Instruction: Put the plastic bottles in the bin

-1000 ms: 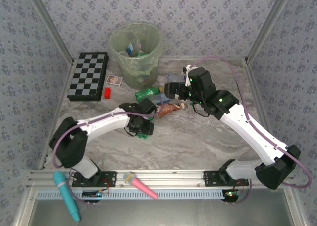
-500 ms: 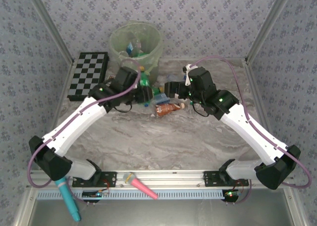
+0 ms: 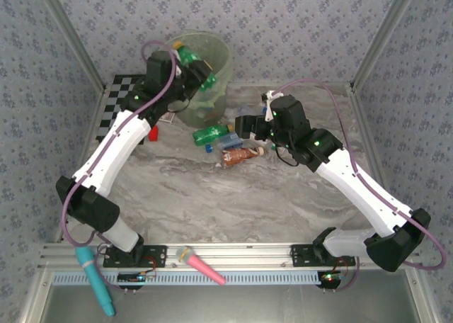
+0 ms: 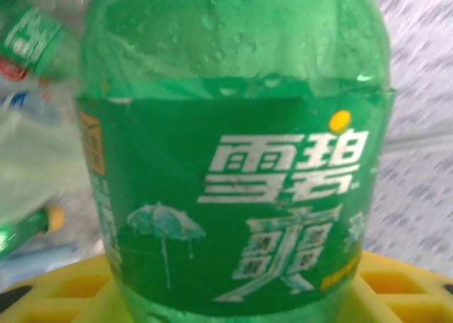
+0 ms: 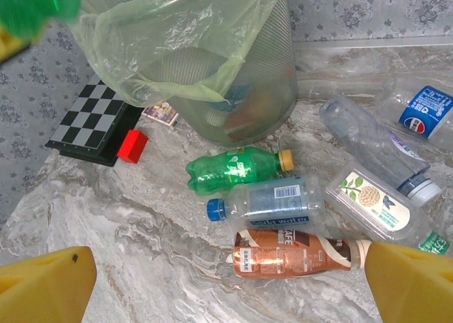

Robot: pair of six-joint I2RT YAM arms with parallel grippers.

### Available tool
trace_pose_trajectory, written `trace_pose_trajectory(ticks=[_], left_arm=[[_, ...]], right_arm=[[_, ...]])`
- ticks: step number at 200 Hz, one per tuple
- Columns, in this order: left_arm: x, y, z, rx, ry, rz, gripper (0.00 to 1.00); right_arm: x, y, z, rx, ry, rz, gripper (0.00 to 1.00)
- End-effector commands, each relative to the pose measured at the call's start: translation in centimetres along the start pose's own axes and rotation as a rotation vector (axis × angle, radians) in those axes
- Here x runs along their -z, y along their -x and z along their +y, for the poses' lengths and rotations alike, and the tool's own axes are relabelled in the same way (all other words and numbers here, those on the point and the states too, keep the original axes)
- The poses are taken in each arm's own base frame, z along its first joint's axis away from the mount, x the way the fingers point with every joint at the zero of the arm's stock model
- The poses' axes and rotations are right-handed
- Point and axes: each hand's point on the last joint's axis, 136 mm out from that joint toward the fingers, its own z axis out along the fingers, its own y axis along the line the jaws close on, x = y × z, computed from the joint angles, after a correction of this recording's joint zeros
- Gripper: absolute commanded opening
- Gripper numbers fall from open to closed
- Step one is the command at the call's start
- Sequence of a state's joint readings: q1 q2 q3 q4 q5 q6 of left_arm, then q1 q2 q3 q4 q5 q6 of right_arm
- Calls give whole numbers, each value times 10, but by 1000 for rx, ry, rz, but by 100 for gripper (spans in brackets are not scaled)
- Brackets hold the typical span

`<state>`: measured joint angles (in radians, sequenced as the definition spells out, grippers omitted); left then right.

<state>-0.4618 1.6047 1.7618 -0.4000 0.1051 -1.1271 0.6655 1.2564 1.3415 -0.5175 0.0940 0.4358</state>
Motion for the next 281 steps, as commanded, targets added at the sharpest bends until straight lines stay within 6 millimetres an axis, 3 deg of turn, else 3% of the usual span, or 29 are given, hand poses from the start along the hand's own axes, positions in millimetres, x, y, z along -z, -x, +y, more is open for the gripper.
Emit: trace_pose_trajectory(ticks=[1,24,69,105,133,164,229,240,265,281], left_arm=[[6,38,-38,133,-123,-88,53],[-3,55,-30,241,-107,-118,52],[-24,63,-7,410,-64,-150,51],[-32,75,-9,483,-97,-162,51],[-40,73,0,570,-88,-148,50],[-47,71,-3,628,-106,-120,50],[-46,71,-3,654,-103,-119,50],[-45,70,-5,655,-106,-114,56],[-46,69,-6,655,-108,-107,82],[-46,68,-5,654,-102,-104,84]], right_arm=[[13,19,4,5,12,-66,99],[13,18,4,0,12,-65,99],[14,15,0,1,0,-65,99],[14,13,-1,-4,-2,-60,99],[14,14,-2,-7,-7,-66,99],[14,13,-2,-7,-8,-63,99],[14,13,-4,-8,-15,-65,99],[14,14,-4,-8,-14,-66,99],[13,13,-3,-9,-14,-65,99],[13,13,-4,-11,-14,-63,99]])
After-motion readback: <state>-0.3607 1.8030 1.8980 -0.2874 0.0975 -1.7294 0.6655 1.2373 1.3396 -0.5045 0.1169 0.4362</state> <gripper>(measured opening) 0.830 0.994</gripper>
